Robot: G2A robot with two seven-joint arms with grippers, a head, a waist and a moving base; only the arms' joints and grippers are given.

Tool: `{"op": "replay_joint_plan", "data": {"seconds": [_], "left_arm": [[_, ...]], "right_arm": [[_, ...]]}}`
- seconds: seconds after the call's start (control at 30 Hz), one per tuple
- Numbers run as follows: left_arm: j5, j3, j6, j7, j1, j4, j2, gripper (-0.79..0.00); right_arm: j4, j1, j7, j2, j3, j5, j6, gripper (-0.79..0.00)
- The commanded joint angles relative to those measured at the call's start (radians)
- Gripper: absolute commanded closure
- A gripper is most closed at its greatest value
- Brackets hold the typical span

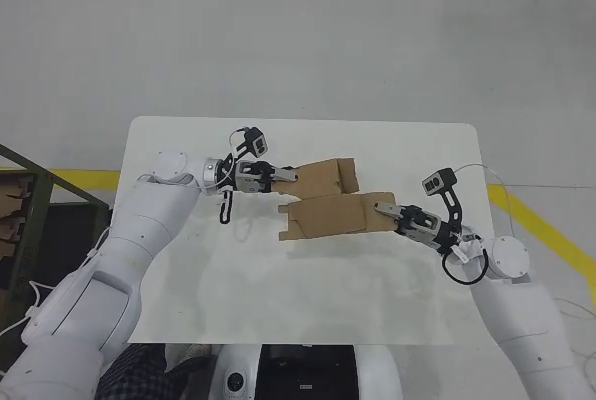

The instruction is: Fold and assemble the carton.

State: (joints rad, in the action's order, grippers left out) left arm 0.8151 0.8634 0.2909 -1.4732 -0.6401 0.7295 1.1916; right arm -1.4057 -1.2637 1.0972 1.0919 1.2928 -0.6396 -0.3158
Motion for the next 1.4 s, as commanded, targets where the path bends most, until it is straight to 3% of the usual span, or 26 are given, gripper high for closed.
{"op": "replay_joint_plan", "data": {"seconds": [0.0,0.03,0.07,0.1,0.13,0.6,1.17,1.3,1.37], "left_arm": [[-0.002,0.002,-0.001,-0.002,0.001,-0.001,0.001,0.0],[-0.003,0.004,0.0,-0.003,0.0,-0.001,0.002,0.0],[-0.005,0.006,0.001,-0.005,0.0,0.0,0.003,0.0],[-0.003,0.008,0.0,-0.009,0.0,0.001,0.003,0.0],[0.002,0.012,0.0,-0.015,-0.001,0.004,0.004,0.0],[-0.026,0.049,-0.005,-0.061,-0.022,0.052,-0.004,0.0],[-0.091,0.09,0.017,-0.039,-0.113,0.254,-0.034,0.0],[-0.088,0.093,0.017,-0.04,-0.127,0.28,-0.038,0.0],[-0.084,0.091,0.013,-0.043,-0.133,0.293,-0.039,0.0]], "right_arm": [[-0.004,-0.002,0.0,0.0,0.002,0.0,0.002,-0.043],[-0.006,-0.002,-0.001,-0.001,0.003,0.002,0.001,-0.142],[-0.006,-0.004,-0.005,-0.001,0.004,0.002,0.002,-0.299],[-0.006,-0.005,-0.009,-0.001,0.006,0.004,0.004,-0.653],[-0.005,-0.005,-0.011,-0.001,0.006,0.004,0.005,-0.785],[0.036,-0.031,-0.071,-0.015,0.086,0.043,-0.006,-0.785],[-0.033,0.019,0.059,-0.006,0.02,-0.004,0.001,-0.785],[-0.017,0.029,0.089,-0.002,0.004,-0.041,-0.001,-0.659],[-0.007,0.036,0.101,0.0,-0.004,-0.056,-0.008,-0.631]]}}
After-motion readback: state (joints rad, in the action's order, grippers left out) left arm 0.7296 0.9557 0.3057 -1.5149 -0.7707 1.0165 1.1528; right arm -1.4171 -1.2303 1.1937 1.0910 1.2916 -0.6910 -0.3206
